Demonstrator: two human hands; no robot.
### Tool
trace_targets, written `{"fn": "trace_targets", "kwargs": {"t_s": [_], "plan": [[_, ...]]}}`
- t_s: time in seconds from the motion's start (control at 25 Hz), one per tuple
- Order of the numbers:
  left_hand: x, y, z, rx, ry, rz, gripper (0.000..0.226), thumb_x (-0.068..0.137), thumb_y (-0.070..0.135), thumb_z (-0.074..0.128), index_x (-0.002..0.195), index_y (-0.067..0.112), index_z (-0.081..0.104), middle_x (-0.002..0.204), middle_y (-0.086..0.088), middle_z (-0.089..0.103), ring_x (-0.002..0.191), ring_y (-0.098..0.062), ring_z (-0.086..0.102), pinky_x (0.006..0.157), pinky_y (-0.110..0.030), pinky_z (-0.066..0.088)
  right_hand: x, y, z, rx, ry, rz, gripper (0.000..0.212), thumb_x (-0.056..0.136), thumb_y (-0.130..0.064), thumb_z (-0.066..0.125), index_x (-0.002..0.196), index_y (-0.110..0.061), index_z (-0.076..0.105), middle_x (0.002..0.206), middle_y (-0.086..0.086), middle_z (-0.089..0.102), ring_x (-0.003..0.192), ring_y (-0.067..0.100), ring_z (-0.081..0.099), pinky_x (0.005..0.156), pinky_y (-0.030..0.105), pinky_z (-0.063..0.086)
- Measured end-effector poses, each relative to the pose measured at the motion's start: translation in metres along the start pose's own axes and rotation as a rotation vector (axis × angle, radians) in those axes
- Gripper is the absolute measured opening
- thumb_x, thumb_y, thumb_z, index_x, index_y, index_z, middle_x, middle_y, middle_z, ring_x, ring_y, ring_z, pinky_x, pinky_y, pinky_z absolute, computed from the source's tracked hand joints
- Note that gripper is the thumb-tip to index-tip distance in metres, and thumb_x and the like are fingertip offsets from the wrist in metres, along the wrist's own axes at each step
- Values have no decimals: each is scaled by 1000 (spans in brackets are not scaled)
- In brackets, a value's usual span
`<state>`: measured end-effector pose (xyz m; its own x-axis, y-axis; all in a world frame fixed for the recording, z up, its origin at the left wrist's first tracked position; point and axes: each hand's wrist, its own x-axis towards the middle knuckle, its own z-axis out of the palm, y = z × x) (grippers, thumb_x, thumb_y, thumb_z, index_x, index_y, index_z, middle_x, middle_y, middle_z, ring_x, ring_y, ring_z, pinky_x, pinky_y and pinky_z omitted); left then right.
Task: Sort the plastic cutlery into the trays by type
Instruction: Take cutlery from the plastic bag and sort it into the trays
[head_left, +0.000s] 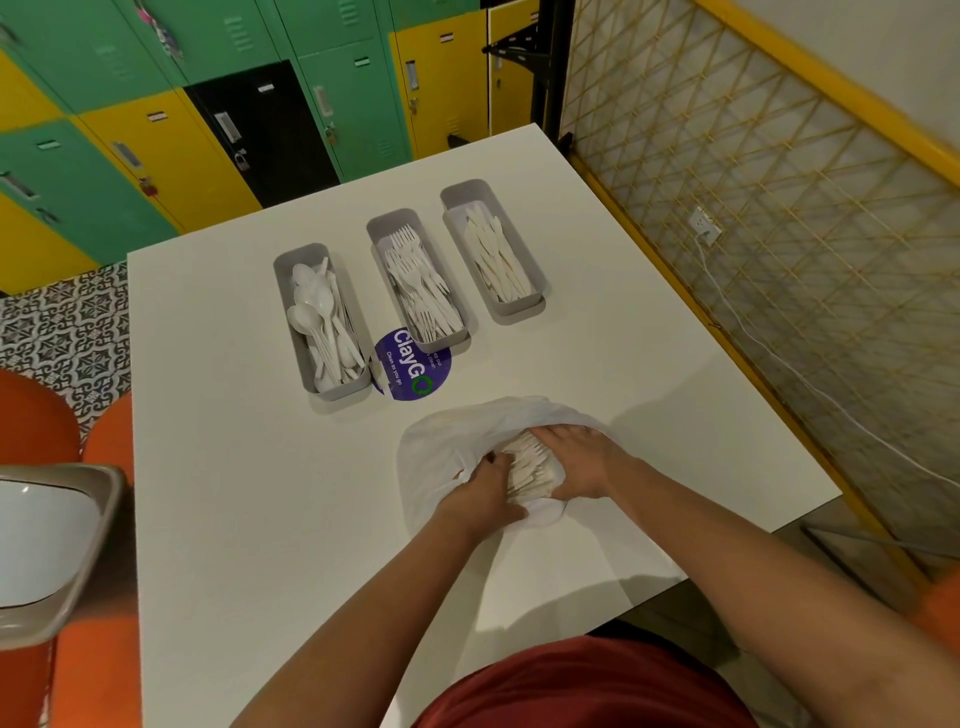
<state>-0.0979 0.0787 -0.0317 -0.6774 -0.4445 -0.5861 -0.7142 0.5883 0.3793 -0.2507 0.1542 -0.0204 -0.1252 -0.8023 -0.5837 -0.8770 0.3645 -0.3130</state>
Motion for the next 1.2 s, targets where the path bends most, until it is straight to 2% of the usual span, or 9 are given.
{"fn": "trace_targets", "kwargs": {"t_s": [0.2, 0.36, 0.52, 0.6, 0.72, 0.84, 0.96, 1.08, 1.2], "plan": [[-6, -1, 2, -163, -14, -10, 58, 93, 25, 54, 144, 13, 29, 152, -7, 26, 139, -27, 30, 113, -33, 24, -1, 0, 2, -16, 18, 6, 102, 78, -40, 69, 150, -22, -1, 159, 0, 7, 146, 19, 10, 117, 33, 12], [-8, -1, -2, -58, 42, 59, 46, 91, 21, 52, 135, 9, 42, 139, -11, 44, 130, -28, 42, 109, -30, 29, 2, 2, 9, 25, 32, 25, 102, 76, -40, 71, 151, -23, 2, 159, 0, 10, 146, 19, 13, 117, 33, 15], [-10, 4, -6, -5, 22, 66, 34, 88, 18, 52, 120, 6, 54, 117, -14, 62, 108, -27, 58, 89, -28, 43, 4, 3, 14, 84, 52, 52, 97, 72, -41, 74, 149, -23, 17, 155, 0, 24, 143, 18, 23, 115, 30, 22], [-13, 4, -8, -6, 1, 86, 30, 89, 19, 52, 116, 6, 57, 115, -13, 63, 106, -27, 58, 85, -27, 42, 3, 3, 15, 98, 45, 57, 98, 70, -44, 75, 148, -23, 19, 154, 0, 26, 142, 18, 25, 115, 30, 24], [-14, 3, -15, -104, 20, 142, 36, 89, 18, 55, 124, 11, 54, 121, -9, 62, 113, -26, 56, 90, -26, 39, 2, 4, 13, 118, 29, 62, 99, 67, -45, 77, 147, -24, 22, 151, 0, 32, 139, 19, 31, 112, 32, 29], [-17, -1, -21, -147, 18, 181, 38, 89, 20, 57, 127, 15, 53, 123, -6, 62, 114, -24, 55, 93, -26, 38, 0, 7, 10, 159, 37, 57, 92, 68, -33, 78, 144, -21, 29, 146, 0, 40, 133, 18, 38, 106, 27, 34], [-17, -11, -23, -224, 6, 175, 31, 90, 25, 60, 118, 14, 55, 116, -7, 64, 106, -25, 57, 87, -28, 40, -2, 11, 10, 176, 52, 62, 89, 67, -28, 79, 142, -21, 33, 144, 0, 43, 130, 18, 42, 102, 24, 34], [-18, -18, -27, -383, 53, 180, 28, 91, 27, 59, 115, 14, 56, 108, -3, 63, 98, -21, 56, 83, -26, 39, -2, 11, 9, 178, 41, 50, 95, 66, -28, 80, 145, -25, 28, 146, -1, 41, 132, 18, 40, 102, 23, 32], [-22, -18, -33, -513, 103, 196, 29, 92, 23, 57, 120, 15, 56, 111, 1, 62, 100, -14, 54, 85, -21, 37, -4, 10, 7, 169, 51, 46, 98, 66, -27, 80, 147, -28, 24, 148, 0, 38, 135, 19, 36, 105, 24, 30]]}}
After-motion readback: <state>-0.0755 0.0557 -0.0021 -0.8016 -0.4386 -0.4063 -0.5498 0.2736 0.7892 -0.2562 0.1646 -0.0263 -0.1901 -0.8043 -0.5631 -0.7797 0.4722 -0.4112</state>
